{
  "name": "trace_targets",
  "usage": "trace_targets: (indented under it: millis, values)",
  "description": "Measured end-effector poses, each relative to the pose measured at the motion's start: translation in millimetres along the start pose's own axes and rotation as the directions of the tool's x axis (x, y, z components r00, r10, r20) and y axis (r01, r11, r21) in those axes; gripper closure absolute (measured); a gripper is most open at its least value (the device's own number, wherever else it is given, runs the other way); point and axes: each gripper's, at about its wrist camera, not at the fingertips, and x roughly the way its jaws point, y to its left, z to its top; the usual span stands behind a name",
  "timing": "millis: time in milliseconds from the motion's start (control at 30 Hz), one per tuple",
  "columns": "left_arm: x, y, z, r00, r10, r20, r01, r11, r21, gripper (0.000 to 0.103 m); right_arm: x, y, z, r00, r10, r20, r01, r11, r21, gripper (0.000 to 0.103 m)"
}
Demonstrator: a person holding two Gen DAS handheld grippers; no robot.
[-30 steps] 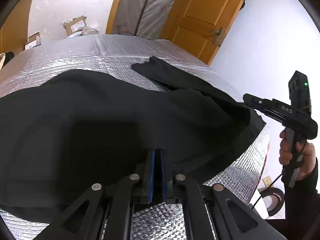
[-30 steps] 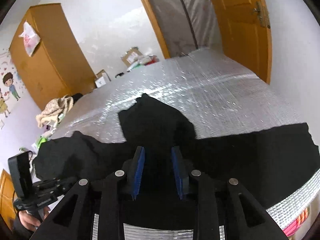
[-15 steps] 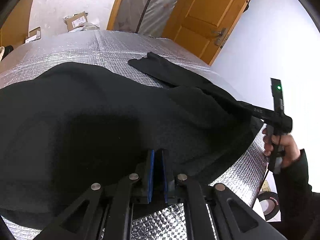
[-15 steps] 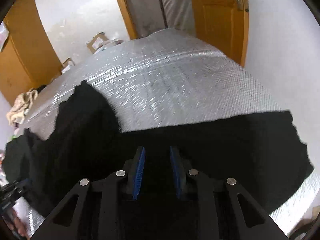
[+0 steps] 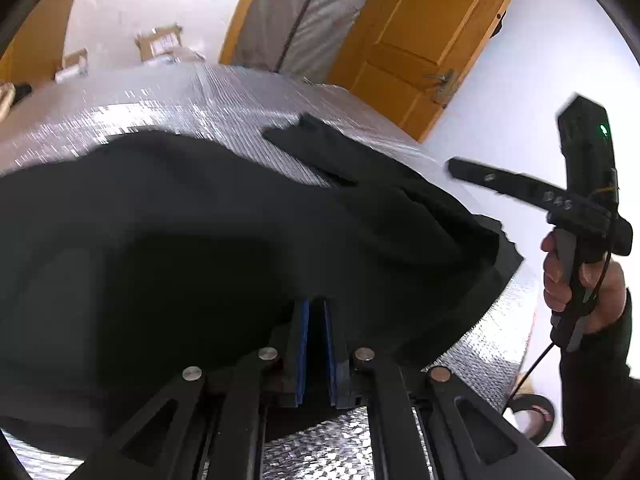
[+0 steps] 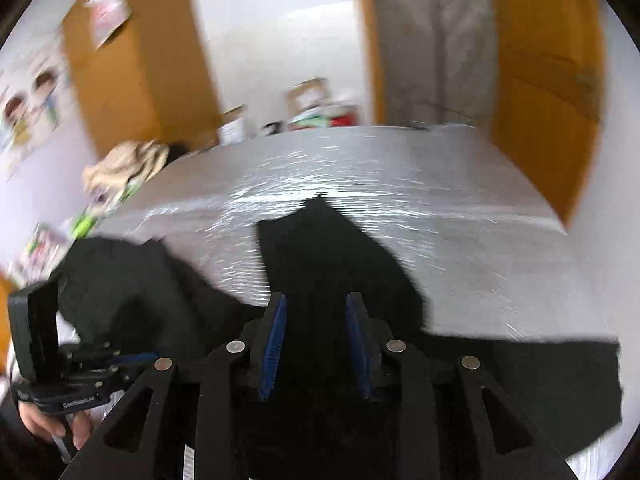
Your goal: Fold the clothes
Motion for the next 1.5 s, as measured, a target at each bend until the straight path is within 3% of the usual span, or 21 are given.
trace_targets:
  millis: [133, 233, 367, 533, 600, 633, 700, 833, 933, 1133, 1333, 1500]
  values:
    - [-16.7, 7.4, 9.6, 0.994, 0.082, 0.067, -0.082, 0.997, -0.001, 0.095, 37.9, 23.7, 12.0, 0.996, 0.009, -0.086, -0.017, 0.996, -0.09, 0.07]
    - [-10.5, 16.9, 10.0, 0.985, 0.167, 0.042, -0.167, 0.986, -0.011, 0.095, 65.2, 37.1, 17.7, 0.989, 0.001, -0.146, -0.02, 0.992, -0.125, 0.07]
    - [-1.6, 19.2, 4.3, 0.982, 0.188, 0.026, -0.188, 0.982, -0.006, 0.094, 100.1, 48.3, 16.4, 0.973, -0.019, -0.231, -0.018, 0.987, -0.158, 0.07]
    - [-0.2, 17.8, 2.4, 0.979, 0.203, 0.033, -0.203, 0.979, 0.01, 0.094, 119.8, 53.9, 15.3, 0.96, -0.054, -0.274, 0.001, 0.982, -0.189, 0.07]
    - [-1.9, 20.6, 0.6, 0.982, 0.188, 0.035, -0.188, 0.982, -0.003, 0.094, 122.0, 51.6, 16.8, 0.96, -0.064, -0.271, 0.014, 0.983, -0.183, 0.078]
    - [-2.8, 22.0, -0.2, 0.983, 0.18, 0.036, -0.18, 0.984, -0.009, 0.094, 122.0, 48.0, 18.2, 0.96, -0.074, -0.268, 0.028, 0.985, -0.172, 0.095]
    - [-5.3, 24.1, -1.7, 0.986, 0.162, 0.039, -0.161, 0.987, -0.027, 0.094, 121.6, 40.3, 20.9, 0.961, -0.081, -0.263, 0.045, 0.989, -0.142, 0.099]
    - [-9.5, 29.1, -5.0, 0.99, 0.134, 0.046, -0.132, 0.99, -0.054, 0.094, 100.3, 21.7, 24.5, 0.979, -0.049, -0.199, 0.04, 0.998, -0.053, 0.1]
    - [-10.1, 31.1, -5.9, 0.991, 0.125, 0.048, -0.122, 0.991, -0.063, 0.094, 62.9, 2.6, 28.4, 0.995, -0.023, -0.094, 0.026, 0.999, 0.035, 0.1]
    - [-10.0, 32.8, -7.0, 0.992, 0.117, 0.049, -0.114, 0.991, -0.069, 0.094, -22.6, -60.0, 11.8, 0.99, -0.121, 0.072, 0.102, 0.968, 0.23, 0.1]
    - [-9.7, 31.7, -5.8, 0.991, 0.127, 0.047, -0.124, 0.99, -0.062, 0.094, -67.1, -119.4, -48.2, 0.963, -0.269, 0.032, 0.23, 0.876, 0.424, 0.1]
    - [-10.0, 29.3, -4.9, 0.99, 0.136, 0.046, -0.133, 0.99, -0.055, 0.094, -80.8, -159.6, -102.5, 0.948, -0.312, -0.058, 0.288, 0.768, 0.573, 0.097]
